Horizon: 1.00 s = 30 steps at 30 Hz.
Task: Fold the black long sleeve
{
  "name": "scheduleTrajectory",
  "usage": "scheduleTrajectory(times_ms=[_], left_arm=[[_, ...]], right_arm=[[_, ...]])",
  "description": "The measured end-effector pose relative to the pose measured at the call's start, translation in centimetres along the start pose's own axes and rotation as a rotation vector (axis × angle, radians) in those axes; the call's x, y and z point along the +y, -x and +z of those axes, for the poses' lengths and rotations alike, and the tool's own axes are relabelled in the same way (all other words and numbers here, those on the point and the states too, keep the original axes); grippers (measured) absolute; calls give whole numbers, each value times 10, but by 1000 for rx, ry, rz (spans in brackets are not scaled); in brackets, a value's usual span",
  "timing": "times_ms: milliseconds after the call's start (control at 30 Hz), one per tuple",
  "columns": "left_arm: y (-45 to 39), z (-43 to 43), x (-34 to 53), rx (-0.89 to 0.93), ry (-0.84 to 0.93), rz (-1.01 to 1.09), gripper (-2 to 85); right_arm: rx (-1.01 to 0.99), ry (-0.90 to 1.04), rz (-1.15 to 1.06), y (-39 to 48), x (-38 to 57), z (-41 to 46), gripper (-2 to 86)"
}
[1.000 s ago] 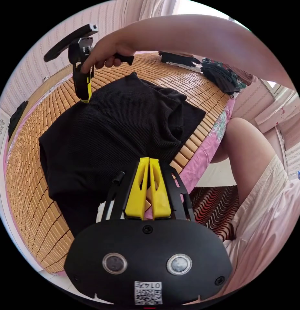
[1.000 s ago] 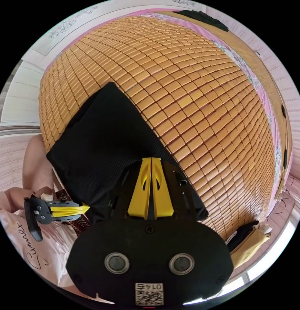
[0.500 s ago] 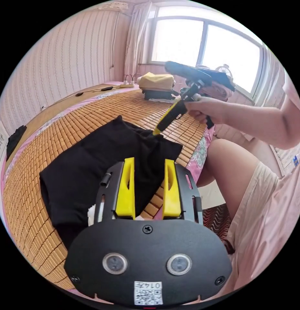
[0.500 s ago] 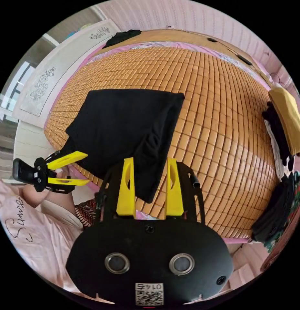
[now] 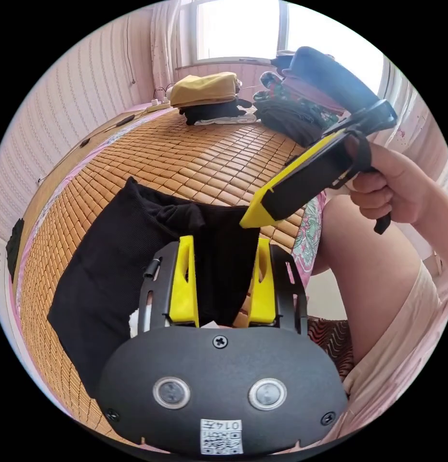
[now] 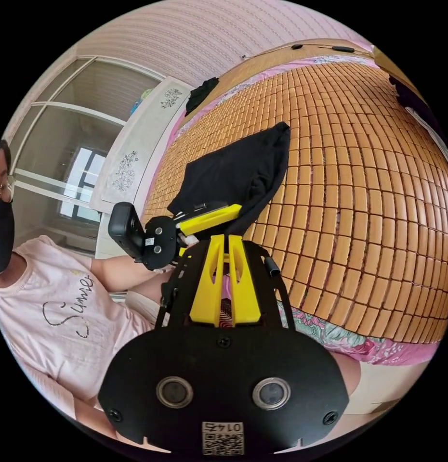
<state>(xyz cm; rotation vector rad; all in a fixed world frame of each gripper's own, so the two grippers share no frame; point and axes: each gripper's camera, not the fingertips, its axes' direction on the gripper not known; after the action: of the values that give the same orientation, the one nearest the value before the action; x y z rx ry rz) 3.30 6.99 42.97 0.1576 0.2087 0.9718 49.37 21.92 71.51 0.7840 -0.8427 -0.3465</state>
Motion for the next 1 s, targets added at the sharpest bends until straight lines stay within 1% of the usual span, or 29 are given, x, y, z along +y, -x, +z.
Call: scheduleTrajectory(times_ms=[67, 167, 233, 300, 333, 400, 433, 500, 567, 633, 733, 800, 833, 900, 933, 1000], left_arm=[[2, -6, 3, -65, -7, -29, 58], [-3, -19, 17, -43, -21, 2, 46], [-15, -25, 31, -53, -4, 61, 44], [-29, -36, 53, -23, 10, 118, 42], [-31, -39, 58, -10, 14, 125, 42], [-38, -49, 78, 42, 31, 126, 42], [-39, -52, 83, 53, 31, 125, 42], [-38, -62, 98, 90, 27, 109, 41], [-35, -67, 107, 111, 12, 98, 41], [-29, -71, 114, 119, -25, 88, 41], [-20, -71, 117, 180, -102, 69, 40], [-15, -73, 111, 263, -190, 32, 40], [-14, -75, 110, 278, -220, 25, 40], [-8, -84, 110, 351, -340, -24, 40], [-5, -87, 112, 369, -366, -42, 40], [12, -92, 126, 403, -427, -140, 40]], right_arm=[[-46, 13, -54, 1, 1, -10, 18], [-70, -29, -58, -14, 11, -26, 31], [-42, -87, -1, -34, 20, -36, 49], [13, -143, 73, -57, 25, -43, 82], [35, -168, 128, -72, 25, -44, 113], [40, -204, 198, -92, 22, -42, 132], [47, -232, 237, -102, 20, -40, 132], [36, -250, 246, -111, 16, -35, 112], [57, -254, 296, -118, 18, -38, 40], [16, -277, 302, -122, 24, -48, 29], [-44, -339, 285, -123, 36, -83, 19], [-21, -376, 269, -117, 42, -111, 16], [7, -404, 258, -110, 46, -132, 15], [43, -453, 239, -97, 48, -162, 14], [66, -474, 227, -87, 46, -178, 14], [90, -466, 201, -71, 32, -192, 14]])
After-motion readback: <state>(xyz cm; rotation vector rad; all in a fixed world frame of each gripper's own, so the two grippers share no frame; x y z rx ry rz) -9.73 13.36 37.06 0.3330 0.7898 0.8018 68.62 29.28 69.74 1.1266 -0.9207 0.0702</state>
